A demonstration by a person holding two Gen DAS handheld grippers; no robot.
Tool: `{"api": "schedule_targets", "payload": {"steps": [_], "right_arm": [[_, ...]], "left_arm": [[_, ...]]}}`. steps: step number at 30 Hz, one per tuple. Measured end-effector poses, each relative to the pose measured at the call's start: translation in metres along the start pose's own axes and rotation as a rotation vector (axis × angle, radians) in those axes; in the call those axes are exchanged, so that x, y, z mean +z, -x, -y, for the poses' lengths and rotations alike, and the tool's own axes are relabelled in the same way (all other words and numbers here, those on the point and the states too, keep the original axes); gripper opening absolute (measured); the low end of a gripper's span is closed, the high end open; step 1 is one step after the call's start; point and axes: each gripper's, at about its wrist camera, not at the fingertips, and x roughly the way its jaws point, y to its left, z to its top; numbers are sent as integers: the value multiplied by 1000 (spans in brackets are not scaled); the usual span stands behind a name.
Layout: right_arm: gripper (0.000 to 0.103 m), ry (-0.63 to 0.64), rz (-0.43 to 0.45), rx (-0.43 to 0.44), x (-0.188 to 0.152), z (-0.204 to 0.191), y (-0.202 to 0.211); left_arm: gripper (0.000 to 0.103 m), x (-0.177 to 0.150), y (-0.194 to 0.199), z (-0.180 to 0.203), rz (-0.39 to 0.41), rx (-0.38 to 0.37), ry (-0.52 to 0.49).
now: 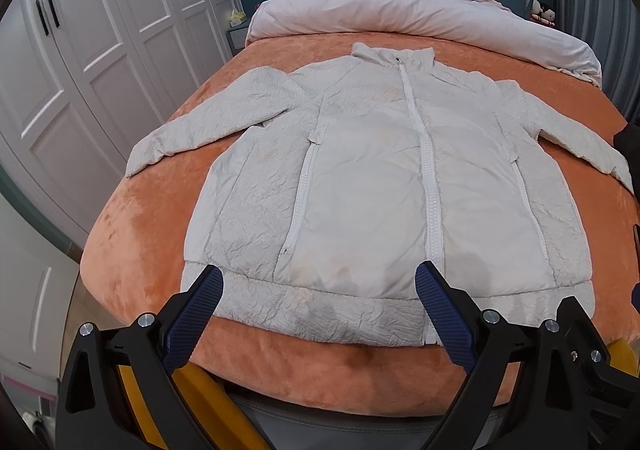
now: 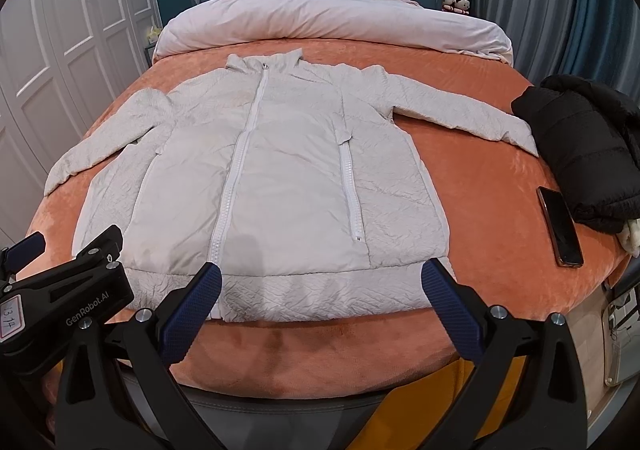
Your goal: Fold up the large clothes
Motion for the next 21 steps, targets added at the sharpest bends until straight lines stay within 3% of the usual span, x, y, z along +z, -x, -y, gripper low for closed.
{"api": "schedule_targets", "payload": {"steps": [21], "right_arm": [[98, 2, -4, -1, 0, -1, -4]], "left_arm": [[93, -1, -3, -4, -3, 0, 4]]}}
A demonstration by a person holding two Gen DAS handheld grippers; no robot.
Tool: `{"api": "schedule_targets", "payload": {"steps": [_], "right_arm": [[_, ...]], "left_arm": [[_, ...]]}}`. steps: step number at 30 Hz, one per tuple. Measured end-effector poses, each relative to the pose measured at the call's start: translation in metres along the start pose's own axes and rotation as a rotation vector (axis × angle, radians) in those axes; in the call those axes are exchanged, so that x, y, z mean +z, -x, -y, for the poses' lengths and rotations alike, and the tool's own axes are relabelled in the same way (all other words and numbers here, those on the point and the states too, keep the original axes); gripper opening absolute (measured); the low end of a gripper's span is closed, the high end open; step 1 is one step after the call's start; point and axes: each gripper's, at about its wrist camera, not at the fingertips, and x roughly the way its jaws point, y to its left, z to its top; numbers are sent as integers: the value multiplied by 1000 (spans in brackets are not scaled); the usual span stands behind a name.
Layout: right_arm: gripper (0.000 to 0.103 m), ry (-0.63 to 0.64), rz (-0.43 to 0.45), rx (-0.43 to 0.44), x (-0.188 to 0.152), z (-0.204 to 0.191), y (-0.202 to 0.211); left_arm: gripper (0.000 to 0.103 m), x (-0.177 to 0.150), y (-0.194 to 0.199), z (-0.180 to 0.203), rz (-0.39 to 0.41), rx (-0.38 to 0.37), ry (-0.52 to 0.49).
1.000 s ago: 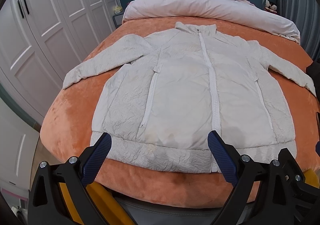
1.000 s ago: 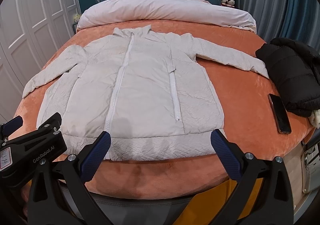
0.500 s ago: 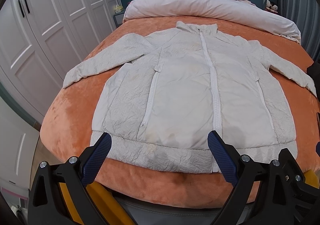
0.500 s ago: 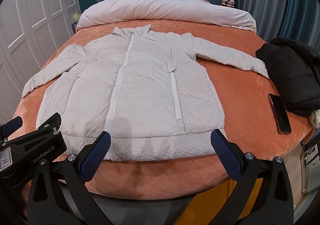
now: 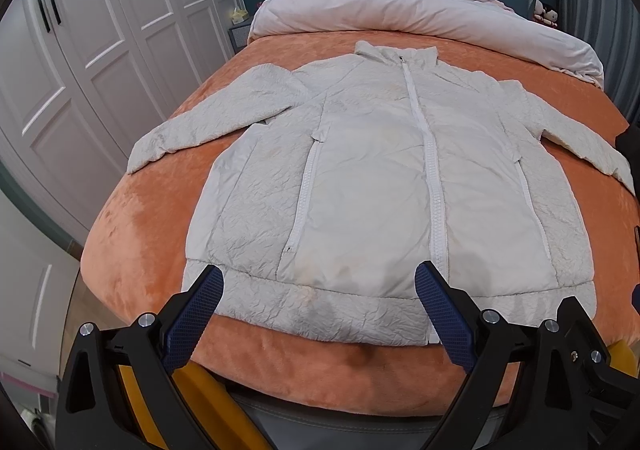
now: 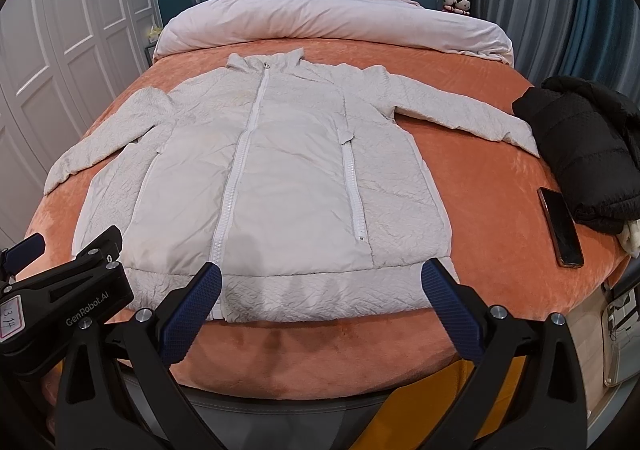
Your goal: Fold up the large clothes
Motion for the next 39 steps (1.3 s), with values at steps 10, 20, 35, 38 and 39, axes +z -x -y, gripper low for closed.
{"api": "schedule_targets", "payload": {"steps": [10, 20, 35, 38, 39], "right_arm": [[98, 3, -5, 0, -1, -1, -3], [98, 17, -7, 21, 9, 1, -19], [98, -355, -18, -59, 113, 195, -156], [98, -446, -25, -77, 128, 244, -189], [98, -496, -25, -91, 133, 267, -202]], "left_arm": [[93, -3, -4, -3, -7, 2, 3], [96, 6, -23, 3, -32, -11, -14], [96, 85, -110, -2, -55, 4, 36], [96, 100, -120, 1, -41, 26, 38], [96, 105, -123, 3, -39, 33, 36]]}}
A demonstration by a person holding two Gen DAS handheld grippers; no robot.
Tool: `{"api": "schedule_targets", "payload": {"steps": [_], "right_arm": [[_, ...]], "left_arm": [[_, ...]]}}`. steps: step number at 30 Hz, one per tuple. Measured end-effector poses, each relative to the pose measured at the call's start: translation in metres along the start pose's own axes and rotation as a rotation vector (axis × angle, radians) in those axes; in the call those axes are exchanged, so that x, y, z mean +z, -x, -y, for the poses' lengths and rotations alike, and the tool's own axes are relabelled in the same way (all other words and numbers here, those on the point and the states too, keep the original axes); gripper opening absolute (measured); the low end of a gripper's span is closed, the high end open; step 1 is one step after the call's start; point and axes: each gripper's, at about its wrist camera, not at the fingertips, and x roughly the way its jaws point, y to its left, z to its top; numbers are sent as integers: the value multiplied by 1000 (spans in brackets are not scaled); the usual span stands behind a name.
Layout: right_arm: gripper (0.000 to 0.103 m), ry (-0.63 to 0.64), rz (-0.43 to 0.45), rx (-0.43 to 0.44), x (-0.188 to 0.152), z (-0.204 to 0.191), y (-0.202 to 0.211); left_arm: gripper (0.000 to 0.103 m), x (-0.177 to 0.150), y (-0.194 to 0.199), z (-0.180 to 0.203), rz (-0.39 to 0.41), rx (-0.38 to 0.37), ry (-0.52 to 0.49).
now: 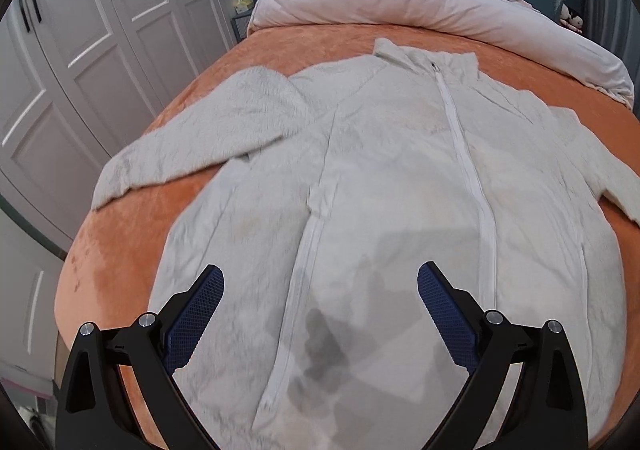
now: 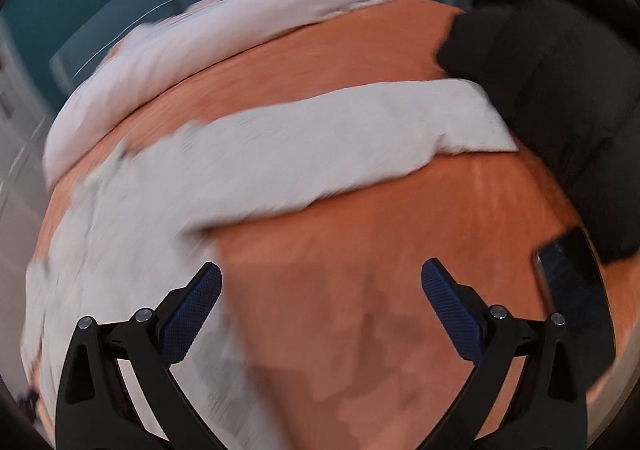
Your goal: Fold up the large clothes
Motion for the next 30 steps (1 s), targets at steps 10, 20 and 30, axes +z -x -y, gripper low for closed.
{"api": "schedule_targets", "payload": {"steps": [10, 20, 30], "right_arm": [[98, -467, 5, 6, 58, 104, -66], [1, -401, 79, 93, 112, 45, -73], [0, 450, 181, 598, 49, -272, 39]], "left_arm": [[96, 11, -21, 10, -25, 26, -18], [96, 15, -30, 3, -29, 46, -14], [96, 15, -36, -18, -34, 32, 57]]}}
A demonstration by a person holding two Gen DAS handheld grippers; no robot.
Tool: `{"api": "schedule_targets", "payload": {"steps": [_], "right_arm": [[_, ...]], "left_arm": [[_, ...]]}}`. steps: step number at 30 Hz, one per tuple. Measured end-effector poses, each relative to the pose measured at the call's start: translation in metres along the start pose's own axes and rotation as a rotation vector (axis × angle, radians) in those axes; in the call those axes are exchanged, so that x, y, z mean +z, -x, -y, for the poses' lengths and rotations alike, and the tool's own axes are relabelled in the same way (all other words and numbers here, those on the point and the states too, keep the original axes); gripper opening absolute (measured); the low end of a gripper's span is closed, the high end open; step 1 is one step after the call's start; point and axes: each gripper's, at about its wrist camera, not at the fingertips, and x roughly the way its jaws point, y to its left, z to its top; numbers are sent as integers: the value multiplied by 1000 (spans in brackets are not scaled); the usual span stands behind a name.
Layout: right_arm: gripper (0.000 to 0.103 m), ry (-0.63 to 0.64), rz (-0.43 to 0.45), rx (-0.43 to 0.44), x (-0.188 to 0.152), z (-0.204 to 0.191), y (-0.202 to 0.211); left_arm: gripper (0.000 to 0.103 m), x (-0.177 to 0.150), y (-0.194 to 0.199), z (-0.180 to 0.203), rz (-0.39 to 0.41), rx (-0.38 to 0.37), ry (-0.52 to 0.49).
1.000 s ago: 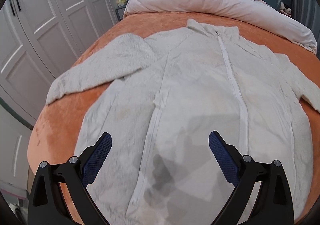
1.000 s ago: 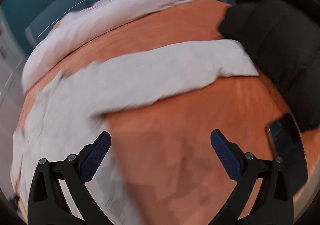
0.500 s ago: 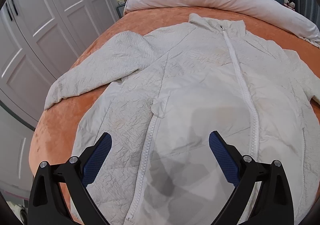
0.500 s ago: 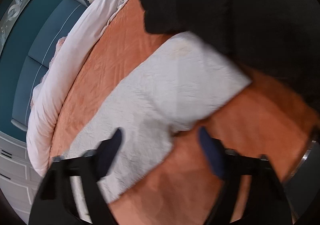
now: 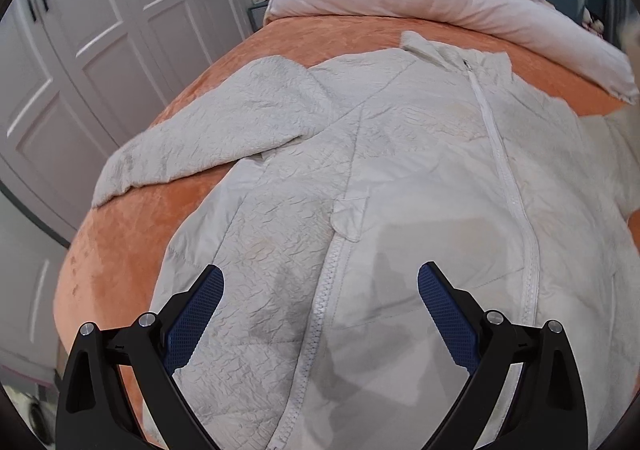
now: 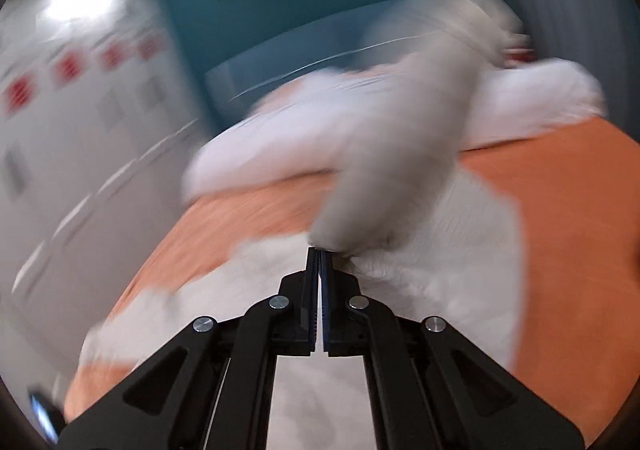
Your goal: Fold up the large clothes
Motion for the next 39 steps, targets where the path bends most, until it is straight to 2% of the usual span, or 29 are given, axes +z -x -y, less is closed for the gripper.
{"api": "schedule_targets", "payload": {"steps": [2, 3, 5, 7, 8, 12, 17, 19, 21, 22, 23, 24, 25, 28, 31, 34, 36, 39], "right_arm": [[3, 87, -86, 69, -25, -48, -30], [7, 149, -153, 88, -49, -78, -51], [32, 211, -241, 112, -87, -112, -75], [44, 241, -275, 123, -113, -129, -81], [44, 253, -281, 121, -125, -133, -79], [44, 176, -284, 92, -137, -104, -61], [45, -32, -255, -74, -133, -20, -37], [46, -109, -237, -129, -125, 13, -32], [41, -176, -215, -184, -116, 43, -33], [36, -194, -208, -193, -115, 52, -33], [31, -204, -206, -201, -113, 59, -36], [28, -205, -209, -209, -112, 65, -42], [25, -201, -211, -215, -113, 69, -46], [21, -178, -215, -236, -111, 76, -65], [17, -172, -216, -266, -113, 82, -86], [9, -164, -240, -288, -126, 90, -100], [8, -166, -241, -283, -135, 94, -102], [8, -162, -228, -291, -143, 94, -105]], "left_arm": [[96, 1, 1, -8, -4, -23, 31], [96, 3, 2, -12, -2, -32, 40], [96, 5, 2, -19, 2, -50, 57], [97, 10, 0, -28, 6, -86, 85], [97, 13, -3, -32, 5, -109, 103], [98, 34, -30, -41, -28, -242, 193], [97, 61, -83, -26, -107, -390, 313], [87, 70, -107, -16, -140, -420, 341], [52, 81, -122, -3, -139, -406, 320], [42, 86, -125, 1, -138, -407, 305], [28, 92, -127, 4, -134, -417, 290], [9, 100, -126, 7, -111, -414, 272], [5, 107, -126, 7, -92, -421, 261], [3, 130, -122, 2, -14, -395, 245], [3, 139, -134, -3, -11, -358, 248], [4, 128, -154, 4, -28, -301, 210], [6, 113, -166, 8, -24, -277, 195], [9, 100, -170, 13, 24, -253, 177]]}}
